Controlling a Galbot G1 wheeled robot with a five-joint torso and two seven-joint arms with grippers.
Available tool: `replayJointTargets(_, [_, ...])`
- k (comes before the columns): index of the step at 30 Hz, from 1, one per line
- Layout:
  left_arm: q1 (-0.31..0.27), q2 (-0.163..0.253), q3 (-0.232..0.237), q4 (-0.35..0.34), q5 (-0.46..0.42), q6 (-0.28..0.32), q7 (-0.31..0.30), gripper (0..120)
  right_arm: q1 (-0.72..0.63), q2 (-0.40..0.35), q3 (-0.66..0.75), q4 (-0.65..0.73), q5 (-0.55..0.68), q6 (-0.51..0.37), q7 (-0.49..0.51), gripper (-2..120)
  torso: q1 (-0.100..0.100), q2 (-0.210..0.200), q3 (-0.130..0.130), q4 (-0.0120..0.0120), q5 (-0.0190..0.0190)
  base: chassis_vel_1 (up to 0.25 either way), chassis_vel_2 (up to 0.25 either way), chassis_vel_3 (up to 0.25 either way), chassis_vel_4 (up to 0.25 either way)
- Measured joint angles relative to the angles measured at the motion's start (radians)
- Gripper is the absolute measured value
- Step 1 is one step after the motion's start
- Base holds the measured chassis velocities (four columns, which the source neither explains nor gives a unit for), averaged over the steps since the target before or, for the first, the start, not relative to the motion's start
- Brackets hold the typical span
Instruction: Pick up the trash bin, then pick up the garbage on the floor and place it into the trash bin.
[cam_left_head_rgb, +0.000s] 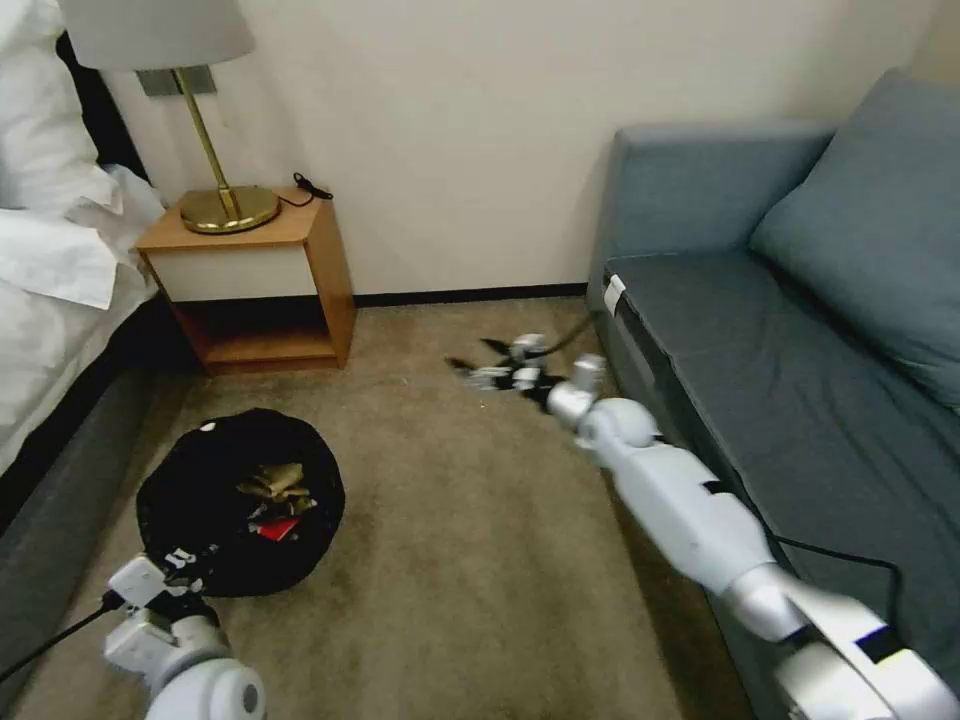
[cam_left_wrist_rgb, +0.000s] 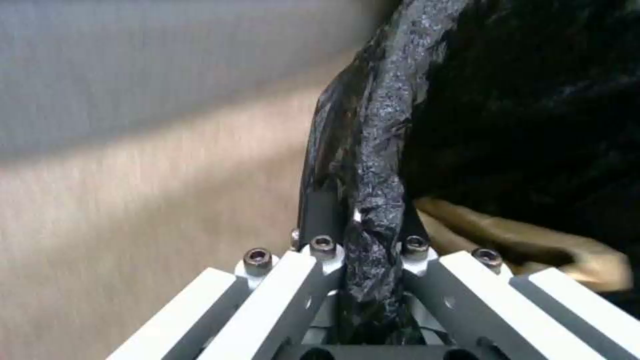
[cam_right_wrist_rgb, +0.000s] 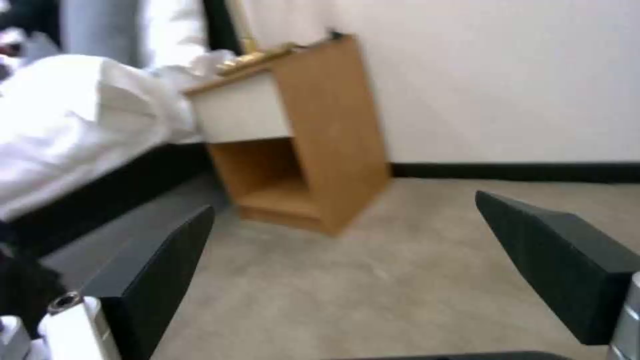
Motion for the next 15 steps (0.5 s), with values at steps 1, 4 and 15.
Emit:
replayJointTargets(1, [-0.01,0.0,-0.004,0.001,-0.056,0.016,-0.015,3,-0.016,-0.009,0.022,0.002,-0.007,0.0,0.0,100,0.0,0.0,0.0,0.0002,0.0001,0.0,0.0,0.0,0.0])
replayJointTargets(4, [-0.034,0.0,-0.012,0.013,-0.186,0.048,-0.04,3,-0.051,-0.017,0.067,0.027,-0.018,-0.003,0.002,100,0.0,0.0,0.0,0.0003,0.0003,0.0,0.0,0.0,0.0])
replayJointTargets(15, [-0.119,0.088,-0.047,0.154,-0.4,0.086,-0.092,3,-0.147,-0.01,0.136,0.214,-0.049,-0.06,0.052,100,0.0,0.0,0.0,0.0007,-0.0002,0.0,0.0,0.0,0.0])
